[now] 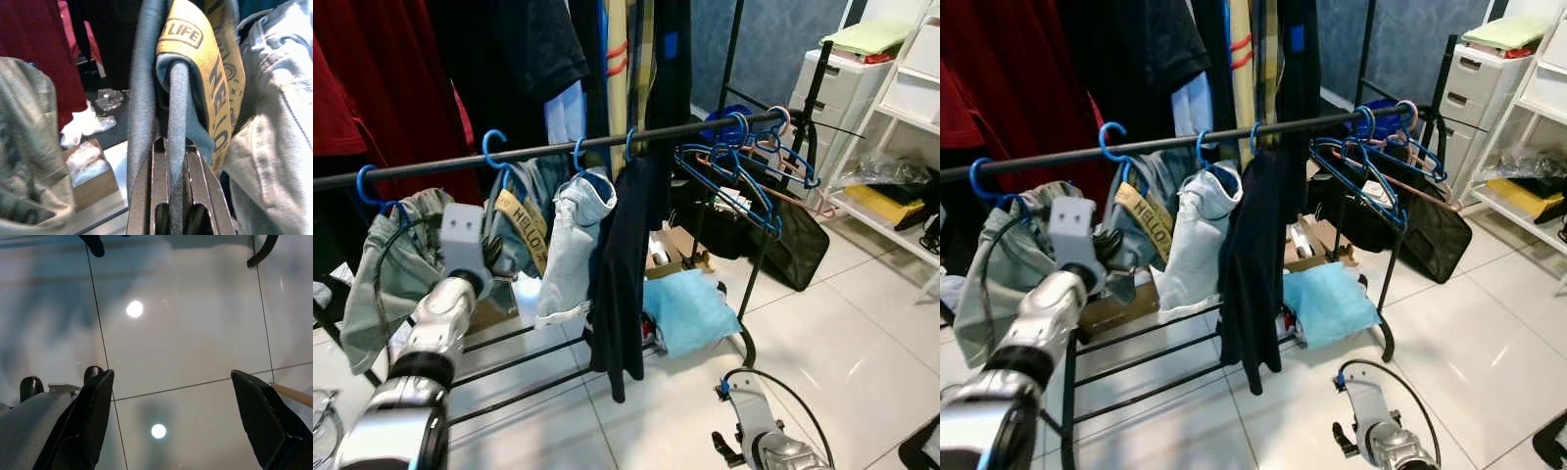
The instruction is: Hang hanger
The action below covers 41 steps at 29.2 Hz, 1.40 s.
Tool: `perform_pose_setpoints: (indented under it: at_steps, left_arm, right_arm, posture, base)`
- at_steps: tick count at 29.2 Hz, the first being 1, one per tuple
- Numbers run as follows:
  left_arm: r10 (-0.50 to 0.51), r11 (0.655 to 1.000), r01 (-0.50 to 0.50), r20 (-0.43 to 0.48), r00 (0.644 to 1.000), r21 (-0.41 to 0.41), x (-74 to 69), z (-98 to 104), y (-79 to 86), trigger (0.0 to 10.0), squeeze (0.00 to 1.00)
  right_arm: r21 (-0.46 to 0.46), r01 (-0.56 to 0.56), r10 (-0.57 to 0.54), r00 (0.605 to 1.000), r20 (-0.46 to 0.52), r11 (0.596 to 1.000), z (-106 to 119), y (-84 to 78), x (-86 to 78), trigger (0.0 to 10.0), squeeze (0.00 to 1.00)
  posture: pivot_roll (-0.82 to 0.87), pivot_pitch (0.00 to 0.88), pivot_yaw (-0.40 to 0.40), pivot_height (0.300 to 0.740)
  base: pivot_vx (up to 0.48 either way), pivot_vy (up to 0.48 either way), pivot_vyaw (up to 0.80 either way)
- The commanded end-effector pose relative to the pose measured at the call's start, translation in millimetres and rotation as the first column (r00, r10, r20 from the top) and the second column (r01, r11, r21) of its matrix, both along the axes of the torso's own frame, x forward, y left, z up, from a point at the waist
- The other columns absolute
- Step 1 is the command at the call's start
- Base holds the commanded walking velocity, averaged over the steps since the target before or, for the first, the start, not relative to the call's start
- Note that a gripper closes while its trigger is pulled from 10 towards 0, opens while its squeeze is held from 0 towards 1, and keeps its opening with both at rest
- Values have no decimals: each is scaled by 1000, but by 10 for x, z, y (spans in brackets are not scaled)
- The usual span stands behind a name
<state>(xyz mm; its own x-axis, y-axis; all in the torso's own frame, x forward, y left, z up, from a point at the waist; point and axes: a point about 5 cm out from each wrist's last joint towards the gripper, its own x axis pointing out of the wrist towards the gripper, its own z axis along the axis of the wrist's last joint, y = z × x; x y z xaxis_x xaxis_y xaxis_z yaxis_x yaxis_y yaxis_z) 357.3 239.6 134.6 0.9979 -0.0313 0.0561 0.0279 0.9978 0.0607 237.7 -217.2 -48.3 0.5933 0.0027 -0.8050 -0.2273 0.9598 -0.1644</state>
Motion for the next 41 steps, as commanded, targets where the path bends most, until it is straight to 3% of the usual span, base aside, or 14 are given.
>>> perform_pose_setpoints:
  at_steps: [1, 2, 7, 12, 17, 20, 22, 25, 34, 41]
  left_arm:
    - [12, 1000, -12, 61, 998, -4, -16, 112, 79, 7529, 0]
    - [25, 1000, -25, 71, 997, 1, -53, 114, 121, 10000, 0]
    - [27, 1000, -28, 75, 997, 12, -84, 112, 148, 10000, 0]
    - [14, 997, -16, 31, 999, 80, -181, 19, 219, 10000, 0]
    - [-15, 987, 22, -50, 999, 156, -379, -155, 352, 10000, 0]
    - [-26, 984, 39, -73, 997, 175, -496, -178, 428, 10000, 0]
    - [-26, 984, 39, -73, 997, 175, -496, -178, 428, 10000, 0]
    - [-36, 977, 56, -100, 994, 204, -645, -183, 510, 10000, 0]
    - [-49, 977, 71, -112, 993, 199, -700, -180, 502, 10000, 0]
    - [-79, 981, 100, -130, 988, 167, -745, -238, 388, 10000, 0]
  right_arm:
    - [0, -4, 4, 1000, -1, 1000, -12, 11, -15, 10000, 0]
    - [0, -4, 4, 1000, -2, 1000, -11, 9, -15, 10000, 0]
    - [-1, -5, 5, 1000, -2, 1000, -11, 8, -14, 10000, 0]
    - [-4, -6, 6, 1000, -2, 1000, -7, 4, -10, 10000, 0]
    - [-5, -4, 4, 1000, 1, 1000, -3, 2, -3, 10000, 0]
    - [-6, -4, 4, 1000, 2, 1000, -2, 2, -3, 10000, 0]
    - [-6, -4, 4, 1000, 2, 1000, -2, 2, -3, 10000, 0]
    - [-6, -6, 6, 1000, 4, 1000, -2, -2, -4, 10000, 0]
    - [7, 10, -10, 1000, 20, 1000, 0, -3, -4, 10000, 0]
    - [35, 38, -40, 998, 48, 999, 8, -1, 3, 10000, 0]
  posture:
    - [-89, 3, 6, 740]
    - [-86, 2, 4, 740]
    - [-85, 1, 3, 740]
    - [-83, 0, 4, 740]
    - [-80, 0, 6, 740]
    - [-72, 0, 2, 740]
    - [-72, 0, 2, 740]
    - [-66, 0, 2, 740]
    - [-63, 0, 0, 740]
    - [-65, 0, -1, 740]
  base:
    - [0, 0, 0]
    - [0, 0, 0]
    - [0, 0, 0]
    - [0, 0, 0]
    - [-275, 0, 0]
    - [-296, 0, 0]
    - [-296, 0, 0]
    - [-296, 0, 0]
    - [-305, 0, 0]
    - [-328, 0, 0]
